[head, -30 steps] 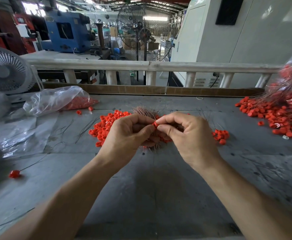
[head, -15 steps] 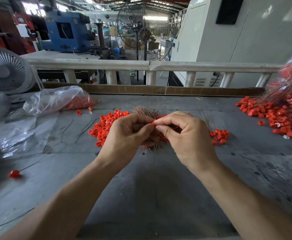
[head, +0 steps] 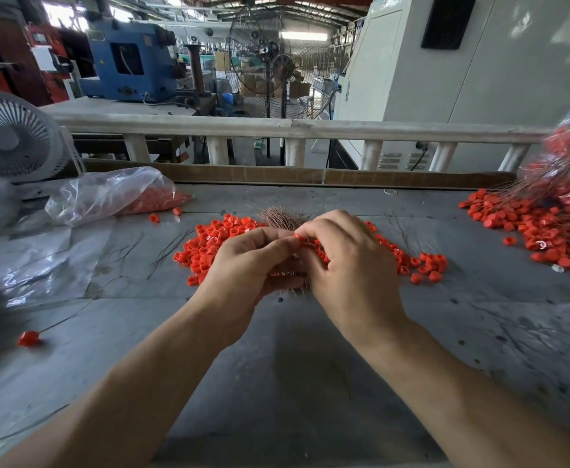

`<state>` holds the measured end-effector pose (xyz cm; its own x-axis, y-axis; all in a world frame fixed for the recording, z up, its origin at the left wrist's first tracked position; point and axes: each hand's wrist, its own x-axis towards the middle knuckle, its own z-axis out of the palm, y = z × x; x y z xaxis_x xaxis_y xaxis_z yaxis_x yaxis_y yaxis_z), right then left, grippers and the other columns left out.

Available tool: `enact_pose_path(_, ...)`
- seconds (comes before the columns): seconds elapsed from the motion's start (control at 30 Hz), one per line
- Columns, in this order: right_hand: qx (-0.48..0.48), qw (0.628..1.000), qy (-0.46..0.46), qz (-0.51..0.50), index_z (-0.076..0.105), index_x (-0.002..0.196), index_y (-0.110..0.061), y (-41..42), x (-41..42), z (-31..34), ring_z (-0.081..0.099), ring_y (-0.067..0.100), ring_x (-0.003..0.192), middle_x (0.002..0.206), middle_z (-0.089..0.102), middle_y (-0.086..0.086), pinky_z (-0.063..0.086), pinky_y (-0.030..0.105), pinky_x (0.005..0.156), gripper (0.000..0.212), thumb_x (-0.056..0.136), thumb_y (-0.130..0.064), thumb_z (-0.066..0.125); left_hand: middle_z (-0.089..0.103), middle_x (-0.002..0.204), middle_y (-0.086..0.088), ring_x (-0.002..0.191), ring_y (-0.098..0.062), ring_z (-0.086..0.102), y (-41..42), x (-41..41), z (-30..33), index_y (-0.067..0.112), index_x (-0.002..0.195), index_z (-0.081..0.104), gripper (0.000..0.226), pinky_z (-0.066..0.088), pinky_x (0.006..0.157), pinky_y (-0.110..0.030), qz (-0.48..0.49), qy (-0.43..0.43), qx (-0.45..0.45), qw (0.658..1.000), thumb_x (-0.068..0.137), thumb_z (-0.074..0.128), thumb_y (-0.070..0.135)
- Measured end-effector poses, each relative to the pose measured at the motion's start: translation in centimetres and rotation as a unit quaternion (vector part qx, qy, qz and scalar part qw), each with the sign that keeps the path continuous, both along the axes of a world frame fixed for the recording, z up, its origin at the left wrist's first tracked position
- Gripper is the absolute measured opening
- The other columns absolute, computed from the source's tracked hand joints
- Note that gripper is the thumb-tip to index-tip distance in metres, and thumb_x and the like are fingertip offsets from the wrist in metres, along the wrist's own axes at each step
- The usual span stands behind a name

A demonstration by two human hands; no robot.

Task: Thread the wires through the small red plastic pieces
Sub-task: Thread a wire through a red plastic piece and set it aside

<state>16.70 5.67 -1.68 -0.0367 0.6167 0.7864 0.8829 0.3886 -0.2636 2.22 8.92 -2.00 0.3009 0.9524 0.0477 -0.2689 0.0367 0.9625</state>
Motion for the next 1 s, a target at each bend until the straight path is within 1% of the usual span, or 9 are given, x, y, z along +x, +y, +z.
enact_pose_path(0.1, 0.009, 1.0, 0.009, 0.001, 0.073, 0.092, -0.014, 0.07, 0.08, 0.01, 0.064, 0.021, 0.09, 0.094, 0.067, -0.002, 0.048, 0.028, 0.072, 0.009, 0.085, -0.009, 0.074, 0.07, 0.096, -0.02, 0.089, -0.028, 0.068, -0.06, -0.15, 0.34, -0.01, 0.114, 0.064, 0.026, 0.06, 0.081, -0.039, -0.014, -0.013, -0.014, 1.0, 0.098, 0.061, 0.01)
enact_pose_path(0.27, 0.015, 0.999, 0.037, 0.002, 0.073, 0.09, -0.011, 0.45, 0.41, 0.14, 0.063, 0.02, 0.087, 0.091, 0.066, 0.0, 0.043, 0.022, 0.075, 0.006, 0.085, -0.012, 0.076, 0.071, 0.096, -0.018, 0.087, -0.026, 0.069, -0.11, -0.19, 0.68, -0.006, 0.11, 0.068, 0.024, 0.058, 0.082, -0.04, -0.026, -0.014, -0.019, 0.999, 0.1, 0.058, 0.013)
enact_pose_path(0.4, 0.006, 0.999, 0.037, 0.001, 0.073, 0.091, -0.01, 0.62, 0.4, 0.02, 0.063, 0.021, 0.087, 0.091, 0.066, 0.001, 0.045, 0.023, 0.075, 0.008, 0.084, -0.008, 0.077, 0.07, 0.098, -0.02, 0.092, -0.03, 0.067, -0.25, -0.09, 0.69, -0.007, 0.112, 0.068, 0.026, 0.056, 0.087, -0.043, -0.025, -0.004, -0.023, 0.999, 0.099, 0.059, 0.014)
enact_pose_path(0.5, 0.005, 0.999, 0.033, 0.002, 0.073, 0.09, -0.011, 0.65, 0.38, 0.05, 0.063, 0.02, 0.087, 0.09, 0.067, 0.0, 0.044, 0.022, 0.075, 0.006, 0.085, -0.013, 0.076, 0.068, 0.101, -0.021, 0.095, -0.032, 0.064, -0.24, -0.11, 0.67, -0.008, 0.115, 0.067, 0.031, 0.056, 0.086, -0.041, -0.025, -0.009, -0.027, 0.999, 0.096, 0.061, 0.015)
enact_pose_path(0.6, 0.009, 1.0, 0.027, 0.01, 0.074, 0.09, -0.011, 0.63, 0.49, 0.06, 0.063, 0.019, 0.087, 0.09, 0.066, -0.001, 0.045, 0.022, 0.075, 0.007, 0.087, -0.017, 0.072, 0.067, 0.1, -0.021, 0.094, -0.029, 0.064, -0.23, -0.13, 0.61, -0.008, 0.115, 0.066, 0.04, 0.055, 0.087, -0.042, -0.037, -0.024, -0.04, 0.998, 0.088, 0.065, 0.02)
enact_pose_path(0.77, 0.015, 1.0, 0.016, 0.0, 0.074, 0.089, -0.012, 0.64, 0.4, -0.09, 0.062, 0.019, 0.087, 0.089, 0.067, -0.002, 0.036, 0.014, 0.075, 0.006, 0.085, -0.015, 0.077, 0.066, 0.098, -0.019, 0.09, -0.026, 0.064, -0.19, -0.12, 0.44, -0.002, 0.111, 0.067, 0.027, 0.053, 0.087, -0.042, -0.041, -0.034, -0.053, 0.997, 0.093, 0.062, 0.017)
enact_pose_path(0.83, 0.02, 1.0, 0.021, -0.003, 0.075, 0.09, -0.012, 0.61, 0.29, -0.17, 0.063, 0.02, 0.087, 0.089, 0.067, -0.001, 0.039, 0.017, 0.076, 0.007, 0.084, -0.012, 0.078, 0.066, 0.095, -0.017, 0.086, -0.023, 0.064, -0.08, -0.16, 0.35, -0.001, 0.111, 0.067, 0.029, 0.053, 0.085, -0.04, -0.048, -0.042, -0.053, 0.997, 0.089, 0.064, 0.019)
enact_pose_path(0.9, 0.029, 0.999, 0.025, -0.003, 0.075, 0.09, -0.011, 0.56, 0.22, -0.19, 0.064, 0.022, 0.088, 0.089, 0.068, 0.0, 0.045, 0.024, 0.076, 0.008, 0.083, -0.01, 0.079, 0.066, 0.092, -0.015, 0.084, -0.022, 0.064, 0.04, -0.21, 0.25, -0.001, 0.113, 0.067, 0.034, 0.053, 0.084, -0.039, -0.056, -0.048, -0.051, 0.996, 0.086, 0.065, 0.02)
enact_pose_path(1.0, 0.036, 0.999, 0.027, 0.002, 0.076, 0.091, -0.01, 0.49, 0.19, -0.13, 0.065, 0.024, 0.088, 0.09, 0.069, 0.001, 0.049, 0.029, 0.076, 0.008, 0.083, -0.01, 0.079, 0.066, 0.088, -0.011, 0.082, -0.02, 0.062, 0.14, -0.29, 0.11, 0.002, 0.107, 0.068, 0.029, 0.051, 0.082, -0.036, -0.069, -0.052, -0.05, 0.995, 0.087, 0.065, 0.021)
